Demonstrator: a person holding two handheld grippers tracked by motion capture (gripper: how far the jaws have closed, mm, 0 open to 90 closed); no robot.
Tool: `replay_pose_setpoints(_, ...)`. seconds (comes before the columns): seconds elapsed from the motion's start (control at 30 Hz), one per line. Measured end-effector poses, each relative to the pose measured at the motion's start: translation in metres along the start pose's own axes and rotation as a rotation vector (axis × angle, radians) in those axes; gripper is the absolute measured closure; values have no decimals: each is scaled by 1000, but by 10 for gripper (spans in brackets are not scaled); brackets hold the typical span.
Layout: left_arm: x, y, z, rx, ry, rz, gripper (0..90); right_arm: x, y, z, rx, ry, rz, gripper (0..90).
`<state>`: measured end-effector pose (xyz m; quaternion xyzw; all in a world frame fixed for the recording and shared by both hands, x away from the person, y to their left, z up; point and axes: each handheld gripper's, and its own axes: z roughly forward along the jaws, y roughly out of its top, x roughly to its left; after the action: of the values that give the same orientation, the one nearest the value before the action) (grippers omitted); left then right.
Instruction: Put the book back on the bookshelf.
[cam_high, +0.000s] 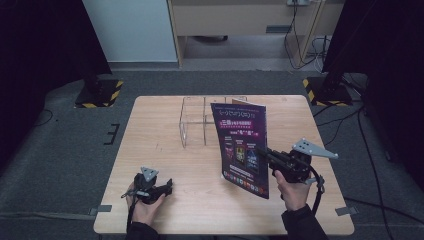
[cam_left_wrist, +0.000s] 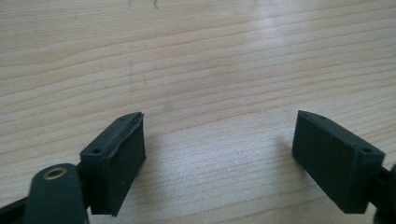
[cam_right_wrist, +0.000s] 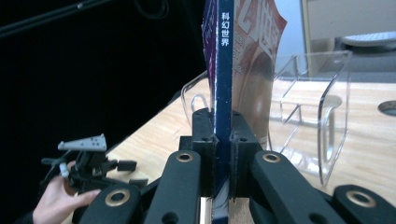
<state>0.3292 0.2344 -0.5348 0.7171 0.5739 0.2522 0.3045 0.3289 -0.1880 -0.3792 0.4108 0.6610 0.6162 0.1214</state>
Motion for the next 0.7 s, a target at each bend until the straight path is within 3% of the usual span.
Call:
replay_pose_setpoints(0.23, 3, 1, 2, 26, 19, -27, 56, -1, 14, -5, -52, -24, -8, 845)
replay_pose_setpoints(0.7, 4, 1, 4, 39, 25, -37, 4, -5, 30, 0, -127, -90, -26, 845)
